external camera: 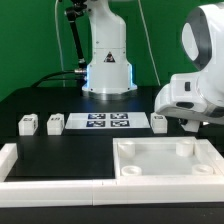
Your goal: Assemble square table
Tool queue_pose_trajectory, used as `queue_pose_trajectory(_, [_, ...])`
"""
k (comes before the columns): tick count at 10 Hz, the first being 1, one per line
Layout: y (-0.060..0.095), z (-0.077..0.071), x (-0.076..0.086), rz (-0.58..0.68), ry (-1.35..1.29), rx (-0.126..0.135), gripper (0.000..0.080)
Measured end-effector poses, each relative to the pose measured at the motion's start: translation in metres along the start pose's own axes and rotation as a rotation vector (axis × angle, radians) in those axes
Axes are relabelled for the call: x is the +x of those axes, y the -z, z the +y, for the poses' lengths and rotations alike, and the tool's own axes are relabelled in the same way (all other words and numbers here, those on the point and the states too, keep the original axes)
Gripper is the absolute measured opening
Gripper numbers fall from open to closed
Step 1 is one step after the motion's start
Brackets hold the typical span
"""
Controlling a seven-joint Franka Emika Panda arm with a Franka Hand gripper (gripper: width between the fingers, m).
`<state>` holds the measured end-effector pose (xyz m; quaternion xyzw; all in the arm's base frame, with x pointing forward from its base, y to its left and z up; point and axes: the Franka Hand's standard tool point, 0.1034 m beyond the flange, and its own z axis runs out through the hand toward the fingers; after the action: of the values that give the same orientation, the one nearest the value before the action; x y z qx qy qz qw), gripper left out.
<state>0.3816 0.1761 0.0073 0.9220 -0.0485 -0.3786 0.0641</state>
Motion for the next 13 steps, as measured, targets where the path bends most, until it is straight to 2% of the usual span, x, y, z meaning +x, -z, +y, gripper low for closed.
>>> queue_pose_trajectory(1, [0.005, 0.002, 0.001, 0.002, 0.01, 0.002, 0.029])
queue_pose_trajectory(3, [0.061, 0.022, 0.004, 0.081, 0.027, 0.047, 0.029])
queue_pose_trajectory(5, [0.115, 0.06, -0.016, 0.094, 0.04, 0.079, 0.0291])
queue_pose_trajectory(6, [0.129, 0.069, -0.024, 0.149, 0.05, 0.048, 0.0291])
queue_pose_trajectory(7, [0.132, 0.075, -0.037, 0.148, 0.05, 0.043, 0.0291])
queue_pose_trajectory(8, [0.136, 0.071, -0.029, 0.239, 0.05, 0.065, 0.0291])
queue_pose_trajectory(10, [0.138, 0.068, -0.028, 0.391, 0.064, 0.085, 0.0291])
queue_pose_trajectory(11, [0.153, 0.073, -0.019, 0.452, 0.062, 0.102, 0.0291])
queue_pose_trajectory(12, [0.188, 0.084, -0.001, 0.576, 0.053, 0.115, 0.0291])
queue_pose_trajectory(13, [0.211, 0.091, 0.014, 0.694, 0.05, 0.12, 0.0291])
